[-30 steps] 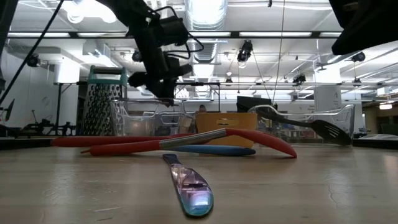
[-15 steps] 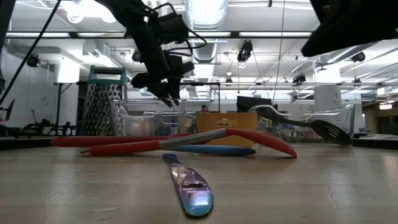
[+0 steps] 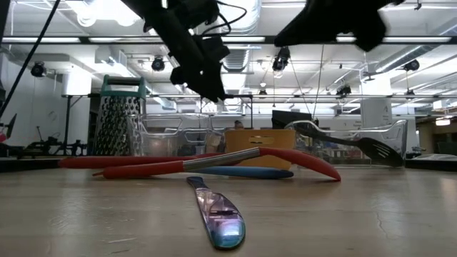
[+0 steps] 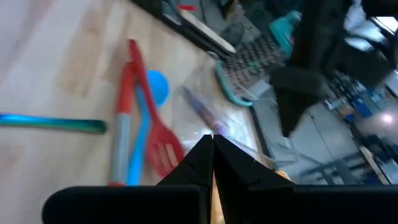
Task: Pick & Place Kitchen Items
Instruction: Put the blue knife into the left transparent bin
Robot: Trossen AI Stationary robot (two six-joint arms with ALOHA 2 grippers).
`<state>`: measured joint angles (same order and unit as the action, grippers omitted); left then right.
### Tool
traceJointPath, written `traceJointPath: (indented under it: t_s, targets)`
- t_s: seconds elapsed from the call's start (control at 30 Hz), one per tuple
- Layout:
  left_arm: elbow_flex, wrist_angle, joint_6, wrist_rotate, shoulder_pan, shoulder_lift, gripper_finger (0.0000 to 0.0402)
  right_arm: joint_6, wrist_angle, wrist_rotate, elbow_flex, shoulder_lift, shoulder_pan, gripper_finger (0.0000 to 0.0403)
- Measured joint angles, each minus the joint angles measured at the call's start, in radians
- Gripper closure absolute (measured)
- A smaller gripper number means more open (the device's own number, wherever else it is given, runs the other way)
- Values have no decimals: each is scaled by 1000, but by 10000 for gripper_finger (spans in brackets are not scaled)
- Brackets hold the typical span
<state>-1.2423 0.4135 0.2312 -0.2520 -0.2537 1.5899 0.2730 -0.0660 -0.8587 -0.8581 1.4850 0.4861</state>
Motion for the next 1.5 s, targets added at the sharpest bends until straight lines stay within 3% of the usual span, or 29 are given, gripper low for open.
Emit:
traceJointPath:
  t_s: [0.27,0.63,0.73,0.83,1.1,1.33,1.5]
  targets:
    - [3,61,-168,-2,81,-27,236,30,-18,-1,0,-42,-142,394]
    - [34,98,-241,1,222,-40,237,-56,9,30,1,-86,-259,394]
    - [73,96,-236,14,256,-42,245,-147,96,51,1,-91,-259,394]
    - [124,53,-231,66,302,-42,268,-267,176,143,2,-96,-257,394]
    - [244,-78,-246,166,434,-42,391,-496,213,300,24,-82,-210,394]
    - [334,-203,-253,225,508,-40,396,-721,208,324,36,-70,-99,394]
    - [400,-355,-247,301,550,-40,394,-815,190,264,40,-55,-17,394]
